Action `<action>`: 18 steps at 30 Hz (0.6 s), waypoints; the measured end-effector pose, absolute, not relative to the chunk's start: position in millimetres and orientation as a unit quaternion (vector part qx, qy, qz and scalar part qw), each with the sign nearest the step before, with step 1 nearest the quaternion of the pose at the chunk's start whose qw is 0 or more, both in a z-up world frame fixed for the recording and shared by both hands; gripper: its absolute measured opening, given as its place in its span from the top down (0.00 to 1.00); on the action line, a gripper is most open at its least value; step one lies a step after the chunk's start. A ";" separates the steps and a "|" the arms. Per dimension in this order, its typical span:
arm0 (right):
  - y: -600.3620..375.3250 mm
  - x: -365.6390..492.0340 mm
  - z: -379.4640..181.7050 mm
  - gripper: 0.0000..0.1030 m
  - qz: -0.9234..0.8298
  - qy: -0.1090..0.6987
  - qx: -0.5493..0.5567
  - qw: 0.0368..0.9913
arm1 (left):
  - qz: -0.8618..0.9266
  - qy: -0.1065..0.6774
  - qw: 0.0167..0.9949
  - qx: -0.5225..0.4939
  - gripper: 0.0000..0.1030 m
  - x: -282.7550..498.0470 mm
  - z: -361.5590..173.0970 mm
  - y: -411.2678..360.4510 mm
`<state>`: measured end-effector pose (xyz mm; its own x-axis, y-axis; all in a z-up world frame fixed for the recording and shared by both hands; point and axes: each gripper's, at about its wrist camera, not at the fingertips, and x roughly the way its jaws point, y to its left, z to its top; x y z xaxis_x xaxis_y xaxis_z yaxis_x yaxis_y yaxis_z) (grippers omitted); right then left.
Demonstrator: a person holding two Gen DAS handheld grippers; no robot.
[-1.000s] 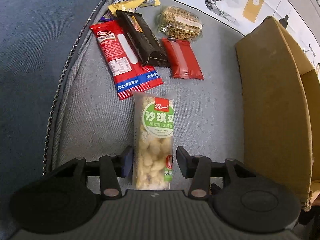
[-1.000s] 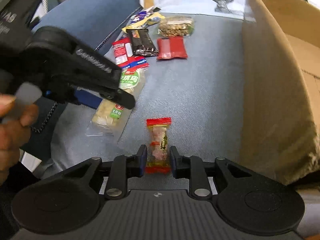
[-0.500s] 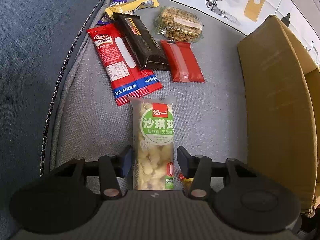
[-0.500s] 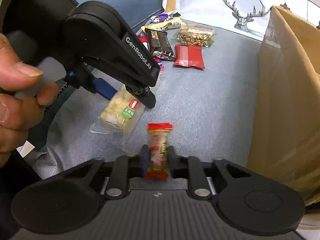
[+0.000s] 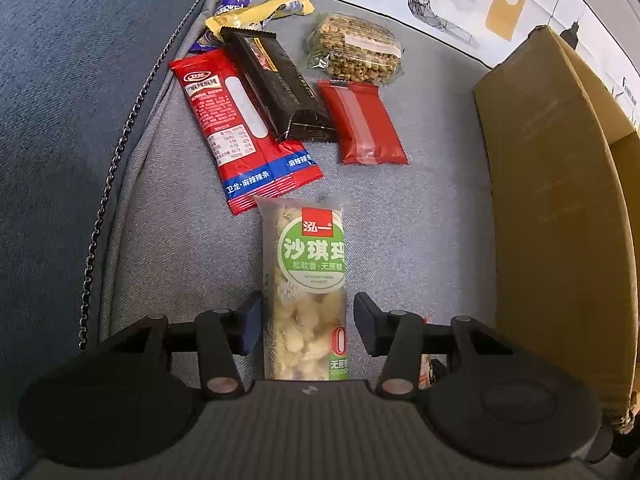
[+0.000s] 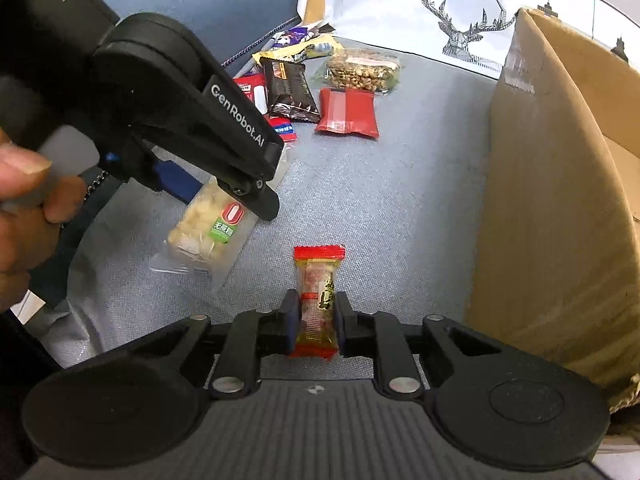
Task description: Organize snacks
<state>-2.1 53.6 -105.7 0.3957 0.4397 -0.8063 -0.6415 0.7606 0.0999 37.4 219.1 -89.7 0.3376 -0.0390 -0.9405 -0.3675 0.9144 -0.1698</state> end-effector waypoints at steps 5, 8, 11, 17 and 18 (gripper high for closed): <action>55.3 -3.6 -105.6 0.81 0.325 0.441 -0.118 0.828 | 0.107 0.566 0.799 -0.170 0.57 36.8 -90.7 218.1; 57.7 -2.6 -106.4 0.82 0.325 0.440 -0.119 0.829 | 0.105 0.564 0.800 -0.174 0.59 36.5 -90.0 219.8; 57.3 -2.6 -106.6 0.82 0.325 0.440 -0.119 0.828 | 0.105 0.563 0.801 -0.176 0.59 36.3 -89.2 220.1; 56.8 -3.1 -106.5 0.82 0.326 0.439 -0.120 0.828 | 0.104 0.563 0.800 -0.178 0.59 37.4 -89.1 220.2; 57.1 -3.1 -106.4 0.82 0.326 0.439 -0.120 0.828 | 0.104 0.563 0.800 -0.178 0.59 37.5 -89.1 220.2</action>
<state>-3.1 57.1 -106.4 0.4018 0.4337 -0.8065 -0.6454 0.7590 0.0866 37.5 220.2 -89.1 0.3447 -0.0338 -0.9381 -0.3666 0.9152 -0.1677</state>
